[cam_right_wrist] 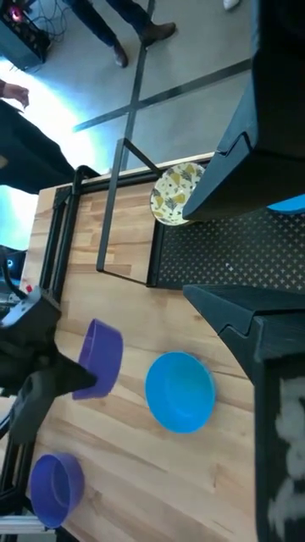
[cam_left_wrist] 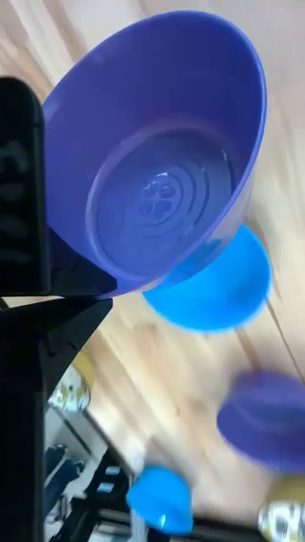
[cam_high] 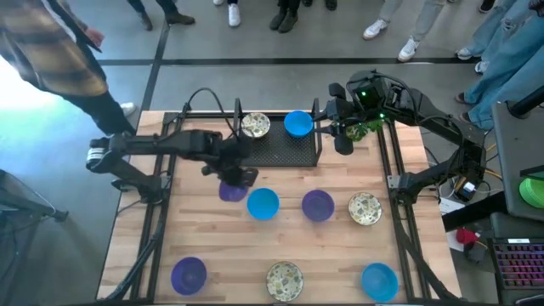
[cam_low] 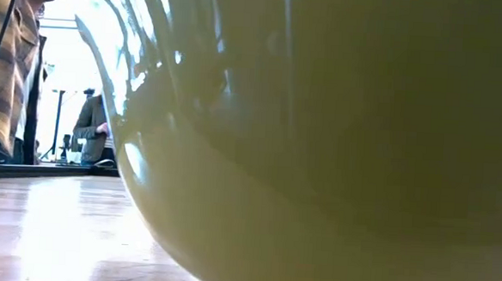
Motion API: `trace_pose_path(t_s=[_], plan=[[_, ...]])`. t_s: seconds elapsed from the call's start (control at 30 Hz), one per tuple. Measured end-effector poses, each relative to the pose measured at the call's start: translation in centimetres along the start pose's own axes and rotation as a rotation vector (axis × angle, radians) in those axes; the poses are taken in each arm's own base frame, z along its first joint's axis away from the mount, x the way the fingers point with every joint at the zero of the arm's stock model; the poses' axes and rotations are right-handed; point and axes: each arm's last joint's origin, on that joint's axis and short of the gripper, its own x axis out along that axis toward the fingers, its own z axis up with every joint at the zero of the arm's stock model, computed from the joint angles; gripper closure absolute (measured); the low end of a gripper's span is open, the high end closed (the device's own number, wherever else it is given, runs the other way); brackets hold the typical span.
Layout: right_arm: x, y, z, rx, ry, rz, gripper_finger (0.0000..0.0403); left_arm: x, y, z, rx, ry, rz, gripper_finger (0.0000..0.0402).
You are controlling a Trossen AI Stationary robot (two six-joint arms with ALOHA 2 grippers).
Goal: Pick & Place Mini bowls
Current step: Put the top left purple bowl on the shelf
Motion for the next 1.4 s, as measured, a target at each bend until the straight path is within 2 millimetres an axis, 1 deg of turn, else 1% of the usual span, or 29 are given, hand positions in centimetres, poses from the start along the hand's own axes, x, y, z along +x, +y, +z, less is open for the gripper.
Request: trace_pose_path(t_s=[0.1, 0.33, 0.47, 0.63, 0.83, 1.1, 1.23, 1.4], plan=[[0.0, 0.0, 0.0, -0.001, -0.005, -0.002, 0.0275, -0.3, -1.5, 0.6, 0.055, -0.011, -0.024, 0.0401], [0.0, 0.0, 0.1, 0.026, -0.012, -0.005, 0.0275, 0.1, -4.4, 2.0, 0.218, 0.006, -0.024, 0.0401], [0.0, 0.0, 0.1, 0.029, -0.012, -0.005, 0.0275, 0.2, -5.7, 2.7, 0.336, 0.009, -0.009, 0.0401], [0.0, 0.0, 0.1, 0.03, -0.013, -0.005, 0.0275, 0.2, -6.8, 3.8, 0.493, 0.001, -0.004, 0.0401], [-0.5, 0.1, 0.2, 0.028, -0.024, -0.009, 0.0275, 0.8, -7.3, 5.6, 0.651, 0.001, 0.027, 0.0401], [-1.7, 0.3, 0.3, 0.047, -0.051, -0.02, 0.0275, 2.4, -7.8, 7.6, 0.963, -0.036, 0.117, 0.0402], [-2.2, 0.5, 0.3, 0.075, -0.064, -0.025, 0.0275, 3.4, -7.4, 8.2, 1.044, -0.03, 0.192, 0.0402], [-2.6, 0.5, 0.3, 0.086, -0.073, -0.032, 0.0275, 5.3, -6.8, 9.2, 1.113, -0.001, 0.285, 0.0402]])
